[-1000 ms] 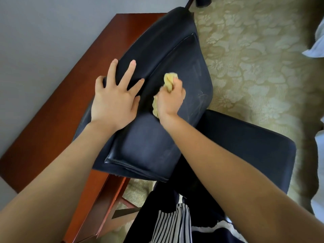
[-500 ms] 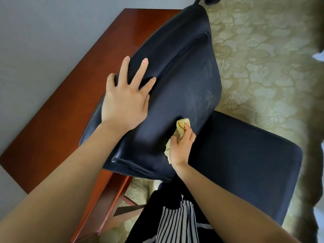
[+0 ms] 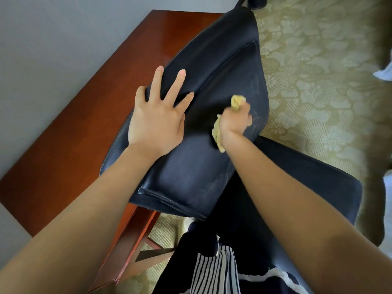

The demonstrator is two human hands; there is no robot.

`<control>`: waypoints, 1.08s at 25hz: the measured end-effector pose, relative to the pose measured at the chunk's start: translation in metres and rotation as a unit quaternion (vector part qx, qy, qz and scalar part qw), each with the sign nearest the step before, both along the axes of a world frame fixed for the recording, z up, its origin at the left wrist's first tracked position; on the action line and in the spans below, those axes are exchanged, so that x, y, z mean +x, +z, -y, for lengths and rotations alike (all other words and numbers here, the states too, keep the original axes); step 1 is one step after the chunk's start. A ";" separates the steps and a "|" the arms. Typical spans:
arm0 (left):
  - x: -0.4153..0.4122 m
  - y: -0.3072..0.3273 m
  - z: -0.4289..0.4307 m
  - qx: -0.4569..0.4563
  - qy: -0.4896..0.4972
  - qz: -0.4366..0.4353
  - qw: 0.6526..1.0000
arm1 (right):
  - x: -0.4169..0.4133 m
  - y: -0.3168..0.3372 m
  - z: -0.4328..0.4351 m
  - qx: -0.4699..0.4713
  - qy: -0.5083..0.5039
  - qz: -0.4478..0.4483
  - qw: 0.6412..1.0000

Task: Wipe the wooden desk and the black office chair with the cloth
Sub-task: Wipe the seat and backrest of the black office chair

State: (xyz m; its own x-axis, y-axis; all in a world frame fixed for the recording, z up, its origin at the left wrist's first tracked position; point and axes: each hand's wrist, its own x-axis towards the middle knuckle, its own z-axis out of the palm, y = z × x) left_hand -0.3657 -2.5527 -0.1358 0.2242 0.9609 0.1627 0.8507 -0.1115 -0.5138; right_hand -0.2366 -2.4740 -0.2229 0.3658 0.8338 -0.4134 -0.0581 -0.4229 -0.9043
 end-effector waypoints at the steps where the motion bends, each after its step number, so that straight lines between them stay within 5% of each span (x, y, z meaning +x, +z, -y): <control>1: 0.000 0.000 0.000 0.001 0.000 0.000 1.000 | -0.004 0.013 -0.008 0.048 0.017 0.012 0.999; 7: -0.001 -0.001 0.001 0.006 -0.004 0.000 1.000 | -0.018 0.005 0.036 0.263 0.069 0.105 0.956; 15: 0.000 -0.003 0.000 0.012 0.000 -0.022 1.000 | -0.005 -0.087 0.088 0.135 0.082 0.191 0.969; 21: 0.001 -0.004 0.001 0.011 0.003 -0.028 1.000 | -0.001 -0.100 0.070 -0.123 -0.006 0.041 0.991; 27: 0.002 -0.004 0.001 0.011 0.004 -0.035 0.999 | 0.001 -0.041 -0.001 -0.086 -0.053 0.013 0.995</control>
State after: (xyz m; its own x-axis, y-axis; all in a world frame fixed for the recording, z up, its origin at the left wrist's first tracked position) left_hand -0.3637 -2.5538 -0.1400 0.2279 0.9590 0.1682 0.8135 -0.0927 -0.5741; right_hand -0.2361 -2.4728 -0.2642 0.4609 0.7076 -0.5357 -0.0876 -0.5644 -0.8208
